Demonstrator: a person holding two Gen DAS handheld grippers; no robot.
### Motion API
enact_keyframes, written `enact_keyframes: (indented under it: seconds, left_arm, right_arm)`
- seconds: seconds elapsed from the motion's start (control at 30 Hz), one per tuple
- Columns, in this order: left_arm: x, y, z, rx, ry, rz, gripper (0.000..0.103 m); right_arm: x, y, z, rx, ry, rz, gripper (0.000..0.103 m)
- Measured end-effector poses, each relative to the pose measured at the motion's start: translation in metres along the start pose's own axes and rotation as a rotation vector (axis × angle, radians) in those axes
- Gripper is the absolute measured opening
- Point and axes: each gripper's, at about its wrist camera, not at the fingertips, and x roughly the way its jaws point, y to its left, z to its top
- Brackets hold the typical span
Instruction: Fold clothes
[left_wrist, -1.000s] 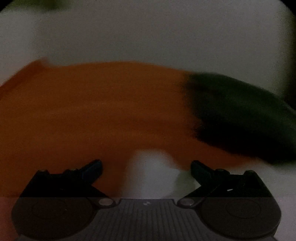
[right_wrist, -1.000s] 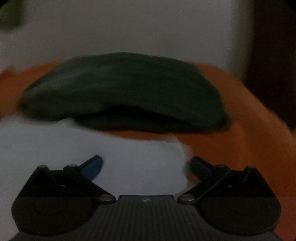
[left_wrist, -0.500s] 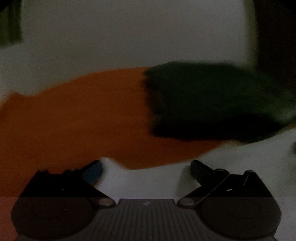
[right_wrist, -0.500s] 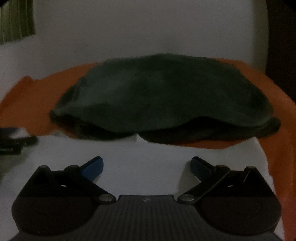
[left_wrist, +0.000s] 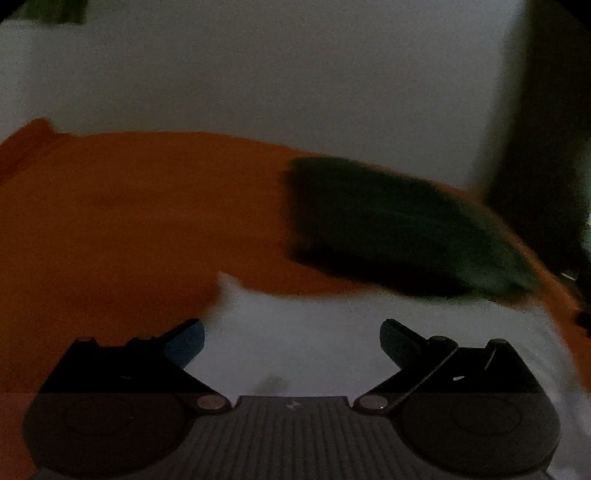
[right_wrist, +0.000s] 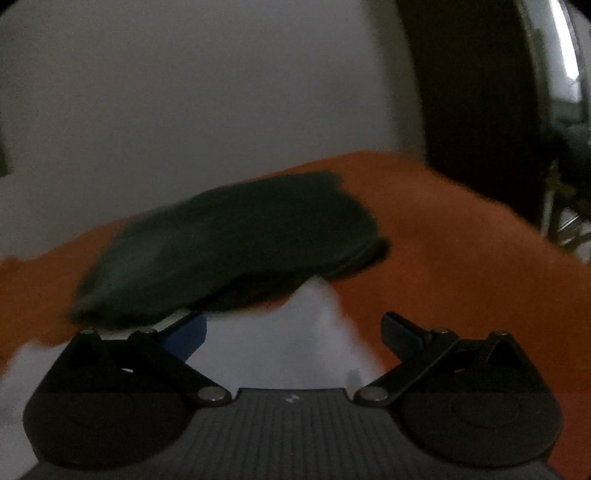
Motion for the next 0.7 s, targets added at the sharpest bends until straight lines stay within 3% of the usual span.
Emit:
enact_keyframes:
  seconds: [0.17,0.23,0.27,0.33,0.37,0.43,0.53,0.7]
  left_arm:
    - [-0.032,-0.075,-0.049,0.1,0.037,-0.107,0.103]
    - [-0.023,-0.084,-0.068,0.149,0.058,-0.075,0.103]
    - [-0.015,-0.08,-0.076,0.192,0.076,-0.012,0.103]
    - [-0.005,-0.063,-0.09,0.243,0.122,0.126,0.103]
    - [-0.009,-0.041,-0.091,0.198,0.118,0.107,0.103]
    - [-0.016,-0.007,-0.093,0.127,0.118,0.111,0.103]
    - [-0.028,0.032,-0.097,0.041,0.124,0.161,0.103]
    - [-0.051,0.08,-0.099,-0.077,0.138,0.229,0.103]
  right_arm:
    - [-0.057,0.05,-0.06,-0.046,0.065,0.084,0.103]
    - [-0.059,0.062,-0.085,-0.139,0.086,0.07,0.103]
    - [-0.061,0.068,-0.097,-0.185,0.096,0.063,0.103]
    - [-0.063,0.08,-0.122,-0.278,0.117,0.048,0.103]
    - [-0.064,0.087,-0.135,-0.324,0.127,0.041,0.103]
    - [-0.07,0.062,-0.133,-0.331,0.106,-0.016,0.103]
    - [-0.076,0.01,-0.118,-0.153,0.119,0.006,0.103]
    - [-0.094,0.038,-0.111,-0.164,0.121,0.018,0.103]
